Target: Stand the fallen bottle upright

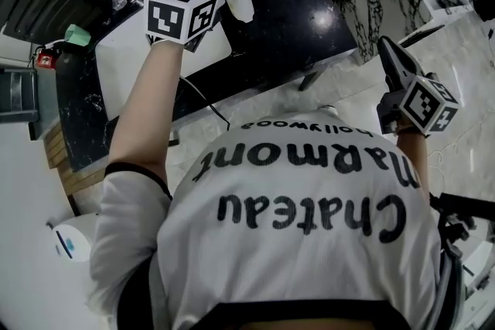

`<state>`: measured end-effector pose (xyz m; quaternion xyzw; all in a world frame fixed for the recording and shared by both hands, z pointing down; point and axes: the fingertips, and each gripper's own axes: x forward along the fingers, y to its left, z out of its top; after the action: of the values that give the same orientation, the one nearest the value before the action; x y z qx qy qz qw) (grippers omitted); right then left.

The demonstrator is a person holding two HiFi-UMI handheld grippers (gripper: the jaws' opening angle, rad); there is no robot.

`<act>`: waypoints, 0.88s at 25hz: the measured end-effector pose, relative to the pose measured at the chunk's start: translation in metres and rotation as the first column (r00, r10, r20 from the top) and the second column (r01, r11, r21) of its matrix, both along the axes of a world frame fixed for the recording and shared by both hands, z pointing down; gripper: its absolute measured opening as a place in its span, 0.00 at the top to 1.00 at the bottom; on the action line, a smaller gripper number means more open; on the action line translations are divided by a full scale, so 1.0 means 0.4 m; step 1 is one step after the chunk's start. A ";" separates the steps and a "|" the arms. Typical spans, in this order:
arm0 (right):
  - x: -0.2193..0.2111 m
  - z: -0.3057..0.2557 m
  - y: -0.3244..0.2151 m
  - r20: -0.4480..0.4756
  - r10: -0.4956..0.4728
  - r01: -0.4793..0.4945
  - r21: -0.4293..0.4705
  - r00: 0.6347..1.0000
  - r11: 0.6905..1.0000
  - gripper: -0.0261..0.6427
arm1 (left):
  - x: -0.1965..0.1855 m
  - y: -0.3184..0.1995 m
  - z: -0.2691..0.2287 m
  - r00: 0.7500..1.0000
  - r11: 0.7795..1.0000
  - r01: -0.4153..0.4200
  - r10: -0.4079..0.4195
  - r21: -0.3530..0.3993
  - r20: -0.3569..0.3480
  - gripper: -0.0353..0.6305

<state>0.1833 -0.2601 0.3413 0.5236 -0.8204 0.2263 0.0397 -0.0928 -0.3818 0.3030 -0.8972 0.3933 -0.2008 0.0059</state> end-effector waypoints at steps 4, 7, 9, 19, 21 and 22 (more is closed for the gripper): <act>-0.008 -0.004 0.007 -0.009 -0.012 0.012 0.003 1.000 1.000 0.94 | -0.007 -0.002 0.001 1.000 0.999 0.017 -0.018 -0.028 -0.024 0.74; -0.005 -0.007 0.010 -0.017 -0.011 0.011 0.003 1.000 1.000 0.94 | -0.012 -0.004 0.003 0.999 0.999 0.027 -0.028 -0.047 -0.034 0.72; -0.003 -0.006 0.008 -0.017 -0.011 0.011 0.000 1.000 1.000 0.94 | -0.013 -0.006 0.003 0.999 0.998 0.031 -0.033 -0.051 -0.041 0.71; -0.025 0.011 0.001 -0.029 -0.028 0.028 -0.017 0.999 0.999 0.94 | 0.003 -0.015 -0.001 0.999 0.999 0.019 -0.020 -0.026 -0.035 0.70; -0.024 0.005 -0.003 -0.030 -0.027 0.026 -0.010 0.999 1.000 0.94 | 0.004 -0.016 -0.002 0.999 1.000 0.015 -0.016 -0.025 -0.030 0.70; -0.023 0.004 -0.004 -0.031 -0.025 0.025 -0.008 0.999 1.000 0.94 | 0.005 -0.017 -0.002 1.000 1.000 0.014 -0.014 -0.024 -0.027 0.70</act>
<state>0.1740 -0.2618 0.3431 0.5165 -0.8253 0.2210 0.0571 -0.0910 -0.3885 0.3021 -0.8971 0.3971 -0.1935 -0.0116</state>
